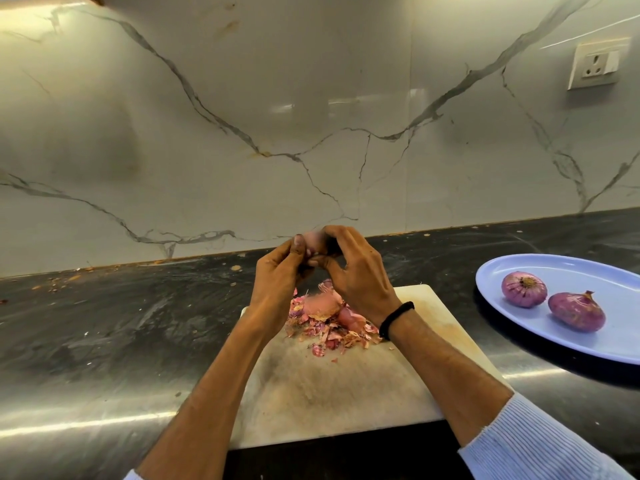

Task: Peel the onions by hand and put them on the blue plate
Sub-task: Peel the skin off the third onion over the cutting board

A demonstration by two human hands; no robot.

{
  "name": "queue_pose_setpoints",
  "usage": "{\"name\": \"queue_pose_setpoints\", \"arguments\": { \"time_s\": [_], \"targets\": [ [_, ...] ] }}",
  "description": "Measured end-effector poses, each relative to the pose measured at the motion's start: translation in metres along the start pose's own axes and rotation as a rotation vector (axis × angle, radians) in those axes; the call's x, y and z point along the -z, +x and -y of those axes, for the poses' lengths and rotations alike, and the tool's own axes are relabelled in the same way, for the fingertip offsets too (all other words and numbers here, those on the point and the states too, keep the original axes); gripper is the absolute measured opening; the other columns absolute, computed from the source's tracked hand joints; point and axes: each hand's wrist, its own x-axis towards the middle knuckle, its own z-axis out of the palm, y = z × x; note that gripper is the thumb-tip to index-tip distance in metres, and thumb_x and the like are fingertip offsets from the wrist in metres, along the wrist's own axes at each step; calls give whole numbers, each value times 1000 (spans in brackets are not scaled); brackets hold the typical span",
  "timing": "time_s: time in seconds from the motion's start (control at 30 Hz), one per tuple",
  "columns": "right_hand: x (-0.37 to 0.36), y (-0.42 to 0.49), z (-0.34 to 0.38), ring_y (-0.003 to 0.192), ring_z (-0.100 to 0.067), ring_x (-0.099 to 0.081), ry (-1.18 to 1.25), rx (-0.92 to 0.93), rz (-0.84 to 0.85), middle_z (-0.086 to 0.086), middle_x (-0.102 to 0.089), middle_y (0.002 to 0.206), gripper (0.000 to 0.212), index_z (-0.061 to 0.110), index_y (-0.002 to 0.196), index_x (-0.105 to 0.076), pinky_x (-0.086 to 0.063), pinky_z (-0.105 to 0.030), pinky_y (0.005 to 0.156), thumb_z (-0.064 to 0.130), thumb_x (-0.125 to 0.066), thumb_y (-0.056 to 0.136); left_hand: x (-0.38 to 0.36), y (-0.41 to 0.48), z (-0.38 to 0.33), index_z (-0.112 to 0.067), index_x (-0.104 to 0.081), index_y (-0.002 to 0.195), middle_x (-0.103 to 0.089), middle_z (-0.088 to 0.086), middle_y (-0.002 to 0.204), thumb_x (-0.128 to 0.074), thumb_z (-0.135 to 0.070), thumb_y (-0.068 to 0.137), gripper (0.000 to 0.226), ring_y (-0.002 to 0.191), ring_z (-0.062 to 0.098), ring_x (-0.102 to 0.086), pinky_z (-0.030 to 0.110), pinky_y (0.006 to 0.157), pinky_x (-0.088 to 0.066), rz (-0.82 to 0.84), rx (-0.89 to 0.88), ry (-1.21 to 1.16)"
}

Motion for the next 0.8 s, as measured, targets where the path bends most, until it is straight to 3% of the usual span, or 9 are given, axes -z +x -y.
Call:
{"name": "queue_pose_setpoints", "arguments": {
  "time_s": [0.1,0.2,0.4,0.53,0.7,0.8],
  "targets": [
    [0,0,0,94,-14,-59,-4,0,4,-8,-62,107,30,4,116,-59,-45,-9,87,8,-72,89,1,1,1,-24,-70,115,-75,-3,97,-57,-36,89,31,97,15,-71,31,89,-58,8,-37,-6],
    [0,0,-1,92,-16,-59,-9,-1,13,-7,-61,106,28,6,115,-58,-51,-20,84,9,-70,90,2,2,2,-22,-69,116,-74,-6,89,-58,-33,89,32,87,11,-70,31,88,-59,7,-42,-2],
    [-1,-1,-4,85,-18,-59,-47,17,29,-7,-60,102,19,5,111,-58,-55,-29,76,8,-65,94,3,3,4,-17,-70,117,-73,6,104,-56,-25,96,27,94,16,-71,26,83,-58,-11,-38,6],
    [-2,-1,-4,78,-17,-56,-76,52,30,-8,-59,96,8,3,101,-61,-53,-26,70,5,-63,94,3,4,4,-18,-71,112,-76,4,99,-56,-22,97,21,95,17,-72,25,82,-58,-49,-35,11],
    [-2,-1,-2,81,-18,-57,-66,32,21,-11,-60,98,9,1,103,-62,-50,-21,74,4,-62,94,1,3,3,-16,-71,111,-76,3,97,-58,-21,96,21,93,17,-73,24,80,-59,-79,-50,14],
    [-2,-1,-2,83,-14,-53,-74,19,28,-11,-59,100,10,1,104,-60,-45,-11,77,2,-59,94,0,3,3,-18,-72,107,-77,0,94,-59,-24,95,19,93,16,-74,25,80,-60,-103,-50,13]
  ]
}}
